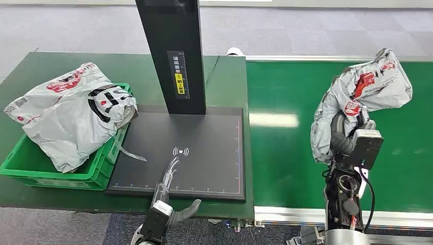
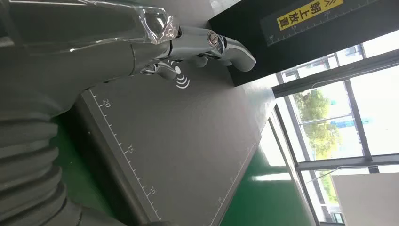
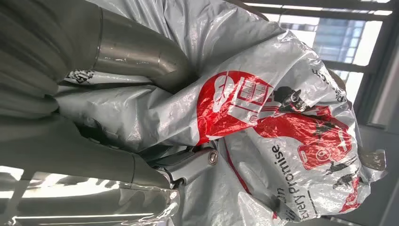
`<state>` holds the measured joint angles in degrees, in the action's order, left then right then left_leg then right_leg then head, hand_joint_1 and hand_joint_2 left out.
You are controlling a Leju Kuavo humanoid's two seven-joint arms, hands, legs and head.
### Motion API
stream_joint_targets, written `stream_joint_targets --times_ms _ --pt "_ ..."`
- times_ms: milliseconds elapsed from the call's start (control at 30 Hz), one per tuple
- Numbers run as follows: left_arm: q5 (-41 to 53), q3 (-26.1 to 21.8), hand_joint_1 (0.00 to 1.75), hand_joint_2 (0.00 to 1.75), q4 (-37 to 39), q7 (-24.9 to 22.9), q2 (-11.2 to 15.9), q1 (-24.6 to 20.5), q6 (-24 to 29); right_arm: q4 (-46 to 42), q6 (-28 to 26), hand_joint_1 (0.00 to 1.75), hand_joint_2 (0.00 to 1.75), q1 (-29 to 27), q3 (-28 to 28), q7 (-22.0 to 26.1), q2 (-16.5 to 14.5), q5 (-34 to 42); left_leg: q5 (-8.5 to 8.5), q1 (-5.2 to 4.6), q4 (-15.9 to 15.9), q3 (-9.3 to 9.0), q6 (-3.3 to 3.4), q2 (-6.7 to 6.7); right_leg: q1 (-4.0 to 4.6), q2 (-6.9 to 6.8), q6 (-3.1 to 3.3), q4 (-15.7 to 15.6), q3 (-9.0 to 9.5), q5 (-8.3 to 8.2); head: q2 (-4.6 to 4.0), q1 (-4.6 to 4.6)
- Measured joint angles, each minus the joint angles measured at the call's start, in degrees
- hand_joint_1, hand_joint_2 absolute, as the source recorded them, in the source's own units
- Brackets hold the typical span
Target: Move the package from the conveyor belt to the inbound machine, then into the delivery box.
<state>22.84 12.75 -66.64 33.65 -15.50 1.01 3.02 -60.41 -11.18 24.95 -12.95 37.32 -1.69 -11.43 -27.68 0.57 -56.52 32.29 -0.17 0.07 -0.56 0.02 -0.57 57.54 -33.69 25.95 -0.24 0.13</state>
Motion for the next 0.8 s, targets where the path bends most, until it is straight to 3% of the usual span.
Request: stream_joint_targets --times_ms 200,467,800 --pt "0.50 0.40 0.00 1.75 0.72 0.26 -0.01 -0.97 -0.38 2.64 0.32 1.75 1.75 2.92 5.81 -1.88 -1.51 -3.14 0.02 -0.01 0.00 0.01 0.01 0.01 -0.01 0.00 0.01 0.01 0.00 -0.01 0.00 0.01" --pt "1.10 1.32 0.00 1.75 2.67 0.43 -0.17 -3.44 -1.45 17.11 0.85 1.75 1.75 12.79 14.64 -5.29 -5.67 -8.30 0.07 0.02 0.00 0.02 -0.05 0.01 0.02 0.00 0.02 0.04 -0.04 -0.02 0.00 0.00" --pt "1.18 2.34 0.00 1.75 5.29 1.14 -0.15 -5.19 -2.05 30.83 13.53 1.75 1.75 22.06 21.17 -10.52 -10.65 -9.16 0.07 0.02 0.00 0.07 -0.05 0.01 0.02 0.00 0.02 0.04 -0.09 -0.02 0.00 0.01"
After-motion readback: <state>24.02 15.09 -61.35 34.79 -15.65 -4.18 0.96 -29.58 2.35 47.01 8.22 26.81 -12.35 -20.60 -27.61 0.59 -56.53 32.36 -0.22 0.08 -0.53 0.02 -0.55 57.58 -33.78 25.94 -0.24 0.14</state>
